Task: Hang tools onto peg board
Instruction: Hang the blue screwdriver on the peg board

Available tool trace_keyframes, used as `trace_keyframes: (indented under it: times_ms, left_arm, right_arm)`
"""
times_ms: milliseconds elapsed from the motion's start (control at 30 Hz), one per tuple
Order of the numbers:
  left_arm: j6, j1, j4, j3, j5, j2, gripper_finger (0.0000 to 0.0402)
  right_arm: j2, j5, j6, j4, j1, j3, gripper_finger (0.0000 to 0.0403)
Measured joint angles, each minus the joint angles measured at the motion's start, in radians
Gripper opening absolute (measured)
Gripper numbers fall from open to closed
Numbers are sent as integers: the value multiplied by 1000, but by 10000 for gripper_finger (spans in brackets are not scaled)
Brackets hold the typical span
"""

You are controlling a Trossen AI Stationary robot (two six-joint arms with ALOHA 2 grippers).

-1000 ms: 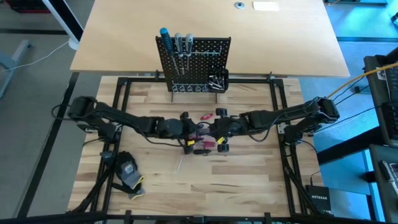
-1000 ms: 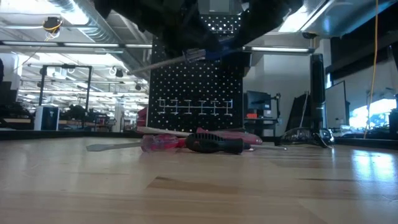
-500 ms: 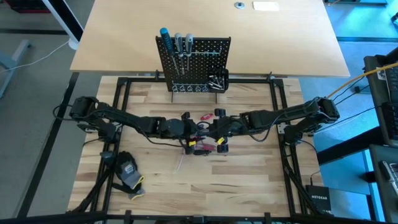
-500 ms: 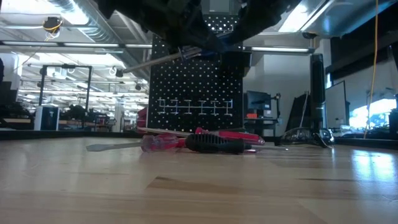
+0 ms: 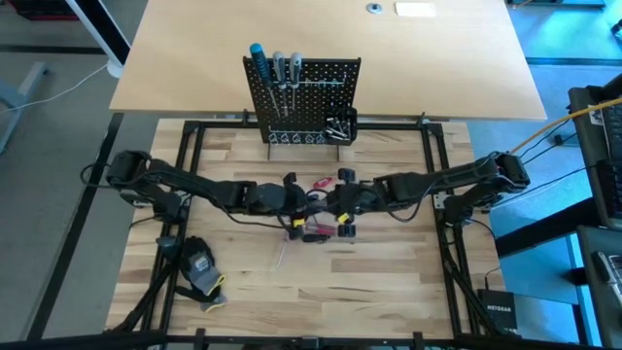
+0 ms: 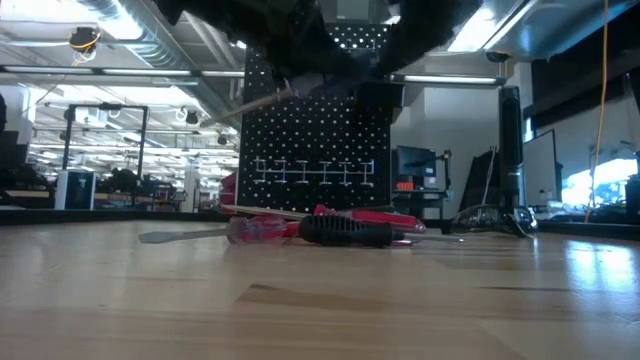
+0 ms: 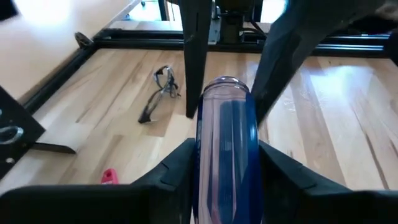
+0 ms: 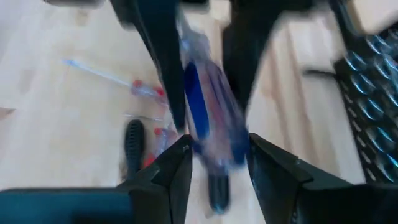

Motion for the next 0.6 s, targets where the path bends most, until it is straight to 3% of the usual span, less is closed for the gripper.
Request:
trace_keyframes:
  times_ms: [100,200,300,400,600]
  left_arm:
    - [29,-11,-4,0,-23,-56,119]
    - [62,-21,15,0,-31,-114,119]
    - [122,-35,116,-19,-36,-166,119]
    - [192,-54,309,-63,-38,-205,119]
    - [287,-64,717,-168,-34,-200,119]
  right_arm:
    - [-21,81,22,-153,1,13,172]
    - [-61,43,63,-243,0,28,184]
    - [-109,-6,81,-189,11,-11,187]
    - [-171,-3,55,13,36,-124,188]
    - [-208,-13,2,744,61,-417,188]
